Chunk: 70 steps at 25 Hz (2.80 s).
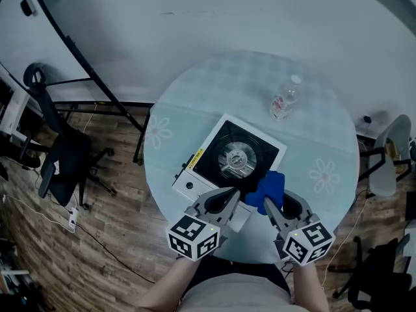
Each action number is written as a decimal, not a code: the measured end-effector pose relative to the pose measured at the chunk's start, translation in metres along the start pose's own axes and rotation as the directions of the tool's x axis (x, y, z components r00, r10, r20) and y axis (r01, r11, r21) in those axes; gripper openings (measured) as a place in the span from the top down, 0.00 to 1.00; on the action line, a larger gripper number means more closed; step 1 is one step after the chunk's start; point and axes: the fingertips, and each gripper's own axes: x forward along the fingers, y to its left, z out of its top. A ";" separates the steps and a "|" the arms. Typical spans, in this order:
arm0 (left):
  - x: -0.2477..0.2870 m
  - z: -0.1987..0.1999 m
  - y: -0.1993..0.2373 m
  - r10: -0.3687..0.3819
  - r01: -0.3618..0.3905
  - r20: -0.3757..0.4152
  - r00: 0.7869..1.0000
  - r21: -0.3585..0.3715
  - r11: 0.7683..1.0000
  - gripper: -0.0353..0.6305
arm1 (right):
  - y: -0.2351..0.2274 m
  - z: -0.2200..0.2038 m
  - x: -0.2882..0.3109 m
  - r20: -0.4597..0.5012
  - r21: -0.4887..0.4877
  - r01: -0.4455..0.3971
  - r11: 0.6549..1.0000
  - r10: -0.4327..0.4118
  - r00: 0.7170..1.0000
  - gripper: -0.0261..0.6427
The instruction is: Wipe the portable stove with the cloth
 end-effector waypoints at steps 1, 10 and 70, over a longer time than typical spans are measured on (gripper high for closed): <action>0.004 0.000 -0.001 0.006 -0.006 -0.002 1.000 -0.002 1.000 0.90 | -0.004 0.001 0.000 -0.002 0.000 -0.005 1.000 0.005 1.000 0.75; 0.031 -0.011 -0.005 0.058 -0.059 -0.020 0.998 -0.036 0.998 0.90 | -0.055 0.004 0.001 -0.025 -0.002 -0.007 1.000 0.007 1.000 0.75; 0.026 -0.051 0.009 0.212 -0.207 -0.004 0.977 -0.244 0.947 0.90 | -0.130 -0.042 0.064 -0.230 -0.101 -0.059 0.993 0.035 0.973 0.75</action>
